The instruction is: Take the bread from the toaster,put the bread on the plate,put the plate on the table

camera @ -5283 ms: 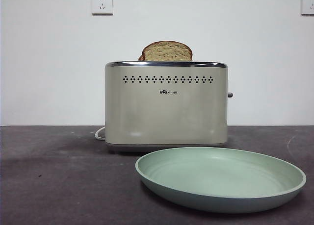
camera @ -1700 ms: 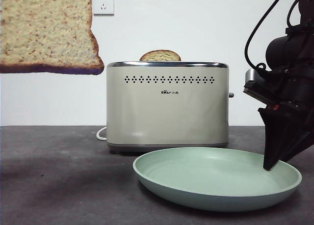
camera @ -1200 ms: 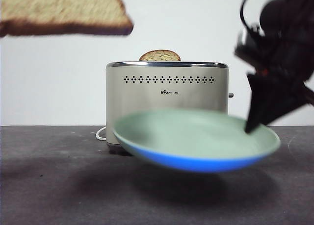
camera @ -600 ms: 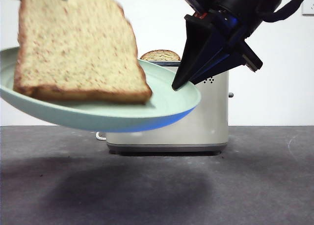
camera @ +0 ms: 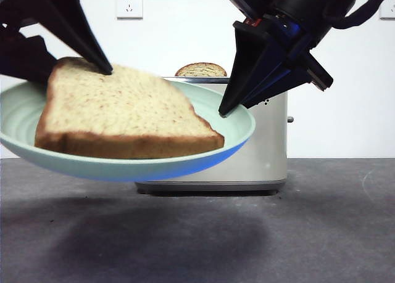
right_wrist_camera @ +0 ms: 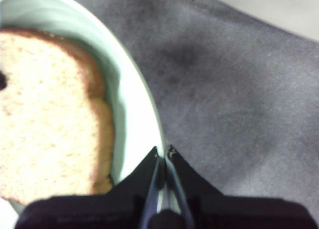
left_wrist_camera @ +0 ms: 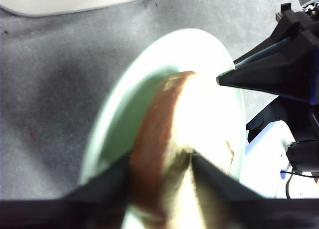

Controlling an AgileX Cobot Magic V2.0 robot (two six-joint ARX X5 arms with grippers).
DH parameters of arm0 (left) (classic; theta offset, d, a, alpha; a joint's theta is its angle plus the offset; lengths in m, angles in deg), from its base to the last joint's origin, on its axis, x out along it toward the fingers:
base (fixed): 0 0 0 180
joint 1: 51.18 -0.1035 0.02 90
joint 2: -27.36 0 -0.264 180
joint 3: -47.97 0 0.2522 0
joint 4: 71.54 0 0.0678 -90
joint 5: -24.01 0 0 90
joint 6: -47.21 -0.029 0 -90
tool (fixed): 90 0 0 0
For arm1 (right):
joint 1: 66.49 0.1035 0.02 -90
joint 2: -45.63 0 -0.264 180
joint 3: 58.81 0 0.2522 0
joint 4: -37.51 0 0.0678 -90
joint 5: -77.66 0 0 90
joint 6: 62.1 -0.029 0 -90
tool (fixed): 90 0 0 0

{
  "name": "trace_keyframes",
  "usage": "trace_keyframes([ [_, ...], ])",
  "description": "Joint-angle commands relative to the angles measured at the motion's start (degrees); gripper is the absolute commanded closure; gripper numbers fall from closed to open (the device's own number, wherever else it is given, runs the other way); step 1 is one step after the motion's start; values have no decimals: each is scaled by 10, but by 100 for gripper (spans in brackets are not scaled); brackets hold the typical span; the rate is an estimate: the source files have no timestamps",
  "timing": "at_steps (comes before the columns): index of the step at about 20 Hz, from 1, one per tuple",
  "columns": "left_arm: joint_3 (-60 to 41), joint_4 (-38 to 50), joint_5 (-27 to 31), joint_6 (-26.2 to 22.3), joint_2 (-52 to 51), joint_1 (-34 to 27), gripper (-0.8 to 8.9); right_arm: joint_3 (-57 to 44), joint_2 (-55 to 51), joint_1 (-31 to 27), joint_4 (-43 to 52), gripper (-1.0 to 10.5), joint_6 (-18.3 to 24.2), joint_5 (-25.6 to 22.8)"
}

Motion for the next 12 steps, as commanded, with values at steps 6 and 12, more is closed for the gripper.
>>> trace_keyframes([
  [6,50,-26,3,-28,-1,2,333,-5,-1,1,-13,963,-7,7],
  [12,138,-133,32,-91,-1,2,346,-5,-1,1,-17,963,-7,7],
])
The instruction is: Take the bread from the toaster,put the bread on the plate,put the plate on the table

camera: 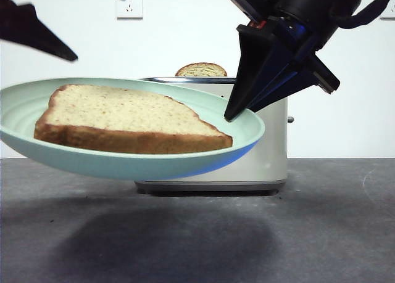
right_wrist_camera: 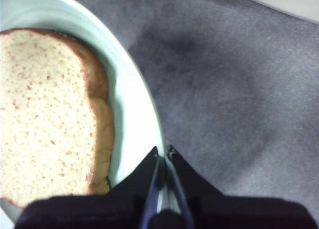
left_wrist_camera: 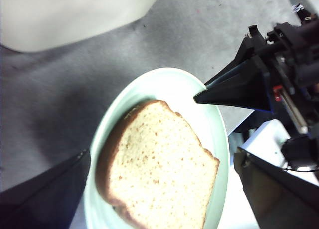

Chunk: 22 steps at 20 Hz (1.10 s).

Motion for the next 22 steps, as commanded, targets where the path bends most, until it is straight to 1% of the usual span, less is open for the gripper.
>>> trace_keyframes([
  [1,37,-37,31,-47,-2,1,346,-5,-1,1,7,963,-4,5],
  [6,117,-133,140,-70,-32,1,347,-5,-1,0,7,963,-4,3],
  [7,127,-153,153,-78,-43,1,350,-5,-1,-1,8,963,-4,1],
  [8,129,-164,155,-83,-55,1,406,-5,-1,-3,10,963,-4,1],
  [9,129,-177,159,-83,-70,1,549,-5,-1,-7,11,964,-6,1],
  [10,129,-189,163,-83,-85,1,719,-5,-1,-12,12,964,-9,0],
  [11,129,-199,163,-92,-101,1,834,-5,0,-18,12,964,-11,-1],
  [12,129,-203,163,-96,-114,1,821,-5,0,-24,12,964,-13,-4],
  [14,129,-204,163,-95,-140,1,821,-5,2,-38,12,964,-18,-28],
  [18,129,-204,163,-96,-181,1,821,-5,32,-69,11,964,-24,-29],
  [22,129,-205,162,-98,-193,1,821,-5,87,-88,12,964,-24,-29],
])
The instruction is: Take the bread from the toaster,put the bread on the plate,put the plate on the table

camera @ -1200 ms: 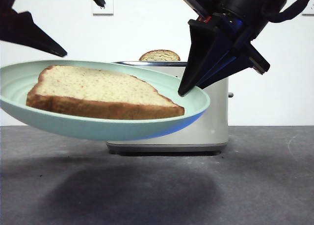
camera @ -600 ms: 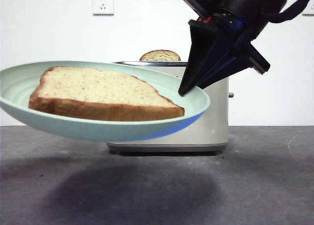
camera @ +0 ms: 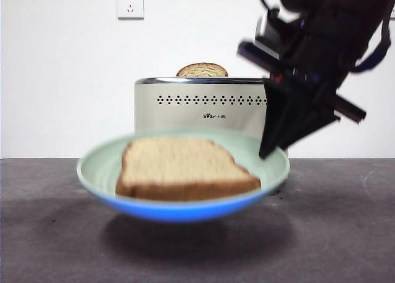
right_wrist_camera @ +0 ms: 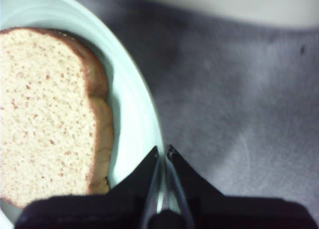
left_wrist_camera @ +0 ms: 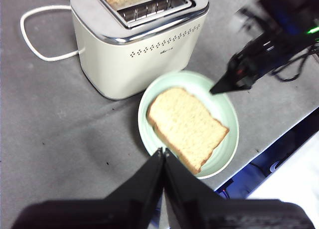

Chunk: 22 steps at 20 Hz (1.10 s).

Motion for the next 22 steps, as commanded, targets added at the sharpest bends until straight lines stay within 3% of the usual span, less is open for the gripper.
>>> trace_keyframes([
  [1,-2,-1,1,-11,1,1,821,-5,24,-7,6,964,-7,4],
  [20,-2,-7,-17,-16,1,1,821,-5,128,-14,37,960,-8,4],
  [22,-2,-7,-17,-16,1,1,821,-5,129,-14,49,835,-8,4],
])
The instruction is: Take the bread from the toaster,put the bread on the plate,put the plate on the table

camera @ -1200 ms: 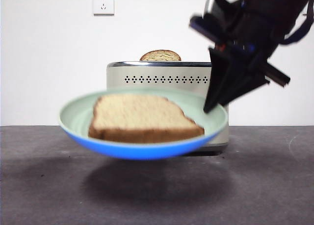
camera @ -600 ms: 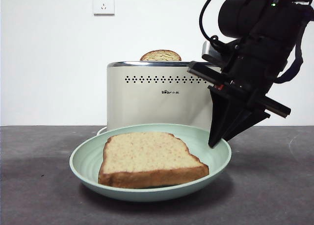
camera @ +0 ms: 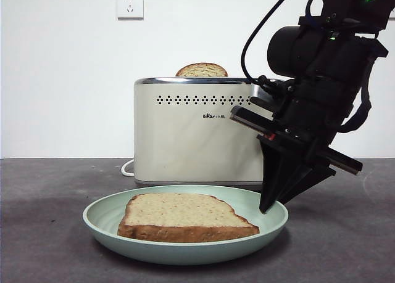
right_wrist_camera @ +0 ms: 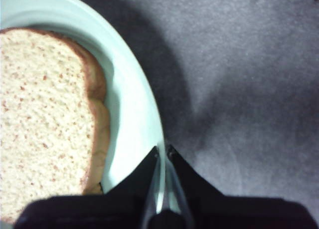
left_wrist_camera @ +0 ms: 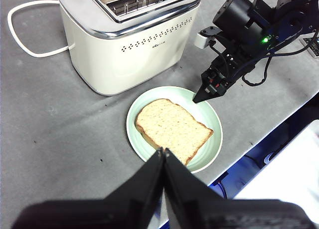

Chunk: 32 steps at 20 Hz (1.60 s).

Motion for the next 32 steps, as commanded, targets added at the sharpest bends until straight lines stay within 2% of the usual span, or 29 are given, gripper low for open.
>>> trace_keyframes([
  [1,-2,1,0,-7,-2,1,821,-5,14,1,9,724,3,-7],
  [2,-2,1,0,-7,-2,1,821,-5,14,1,9,626,3,-6],
  [4,-2,1,0,-7,-2,1,821,-5,11,2,9,529,5,-5],
  [9,-2,1,1,-14,-2,1,821,-5,-78,2,-39,528,34,-4],
  [16,-2,1,1,-17,-2,1,821,-5,-358,26,-207,538,85,-2],
  [21,-2,1,1,-17,-2,1,821,-5,-516,53,-321,548,85,-2],
  [22,-2,1,1,-17,-2,1,821,-5,-537,58,-341,593,85,-2],
  [26,-2,1,1,-17,-2,1,821,-5,-588,63,-391,932,90,-2],
  [28,-2,1,1,-17,-2,1,821,-5,-592,63,-402,962,94,5],
  [31,-2,-3,1,-17,-2,1,821,-5,-588,63,-409,961,102,55],
  [32,-2,-4,1,-17,-2,1,821,-5,-587,63,-408,959,108,59],
])
